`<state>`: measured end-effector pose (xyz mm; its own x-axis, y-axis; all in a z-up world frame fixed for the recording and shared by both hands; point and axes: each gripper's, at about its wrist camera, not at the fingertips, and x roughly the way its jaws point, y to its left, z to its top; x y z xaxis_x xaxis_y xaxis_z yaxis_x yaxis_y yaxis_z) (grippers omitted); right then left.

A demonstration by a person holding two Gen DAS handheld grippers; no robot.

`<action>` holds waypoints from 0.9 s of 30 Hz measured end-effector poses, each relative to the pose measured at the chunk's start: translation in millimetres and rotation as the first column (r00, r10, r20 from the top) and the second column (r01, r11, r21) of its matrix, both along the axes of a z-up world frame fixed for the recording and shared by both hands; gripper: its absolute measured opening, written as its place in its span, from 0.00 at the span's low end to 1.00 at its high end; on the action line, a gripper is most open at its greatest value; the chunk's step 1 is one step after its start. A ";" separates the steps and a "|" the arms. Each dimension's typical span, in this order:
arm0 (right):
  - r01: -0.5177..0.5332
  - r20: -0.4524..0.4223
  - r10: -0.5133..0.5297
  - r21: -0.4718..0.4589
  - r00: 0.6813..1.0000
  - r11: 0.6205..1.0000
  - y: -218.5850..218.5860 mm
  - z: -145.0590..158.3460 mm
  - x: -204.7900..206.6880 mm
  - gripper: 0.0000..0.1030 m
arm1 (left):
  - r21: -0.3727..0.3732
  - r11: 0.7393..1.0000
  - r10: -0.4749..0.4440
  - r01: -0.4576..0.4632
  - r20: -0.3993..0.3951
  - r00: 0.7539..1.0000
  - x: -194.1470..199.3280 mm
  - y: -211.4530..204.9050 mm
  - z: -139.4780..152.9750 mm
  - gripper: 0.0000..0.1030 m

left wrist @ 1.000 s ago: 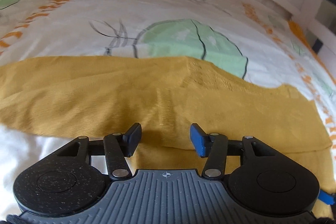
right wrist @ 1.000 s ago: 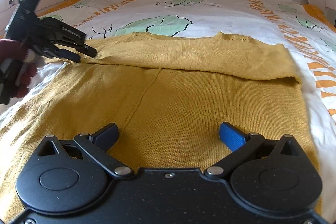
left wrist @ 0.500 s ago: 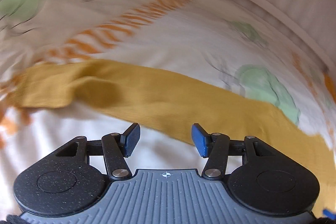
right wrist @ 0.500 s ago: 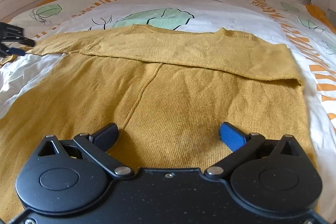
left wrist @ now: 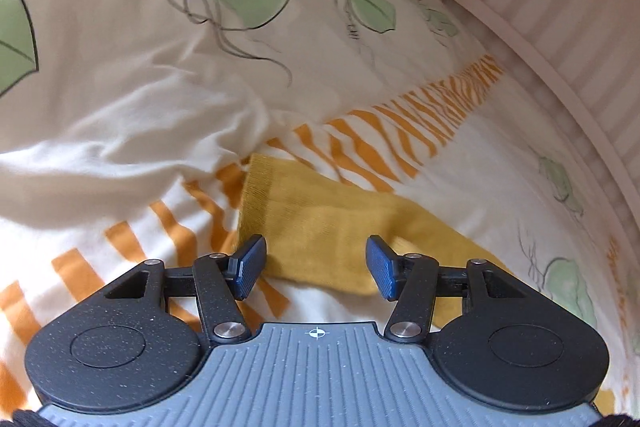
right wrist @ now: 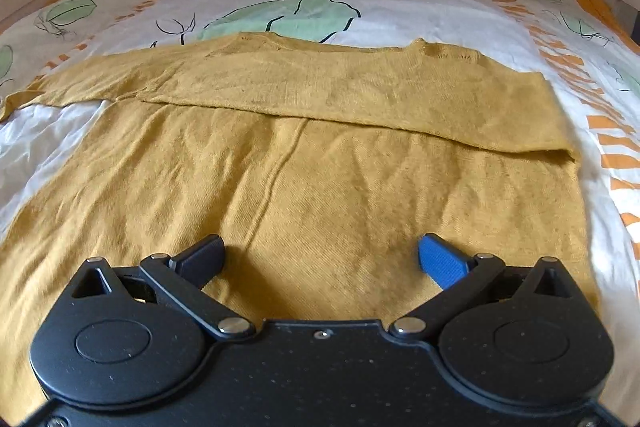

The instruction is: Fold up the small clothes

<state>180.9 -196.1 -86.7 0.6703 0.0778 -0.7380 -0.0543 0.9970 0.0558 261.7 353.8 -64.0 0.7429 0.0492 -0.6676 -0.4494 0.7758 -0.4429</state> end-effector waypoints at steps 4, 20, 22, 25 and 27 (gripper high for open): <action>-0.020 0.001 0.020 -0.017 1.000 1.000 13.0 0.5 3.8 1.00 | -0.038 0.999 0.029 -0.029 0.017 0.999 7.1 12.4 -6.5 0.52; -0.055 -0.014 0.054 -0.020 0.998 0.998 24.4 4.5 5.1 1.00 | -0.167 0.976 0.142 -0.137 0.016 0.990 -13.6 13.3 -13.3 0.54; -0.053 -0.015 0.053 -0.015 0.999 0.998 24.2 4.7 4.5 1.00 | -0.175 0.974 0.151 -0.144 0.032 0.988 -7.4 14.2 -15.0 0.59; -0.053 -0.015 0.053 -0.018 0.998 0.998 24.8 4.6 4.4 1.00 | -0.180 0.972 0.165 -0.154 0.052 0.985 2.1 18.0 -18.8 0.59; -0.052 -0.016 0.052 -0.016 0.999 0.998 24.9 4.7 4.6 1.00 | -0.200 0.966 0.182 -0.164 0.072 0.981 4.2 21.6 -21.5 0.59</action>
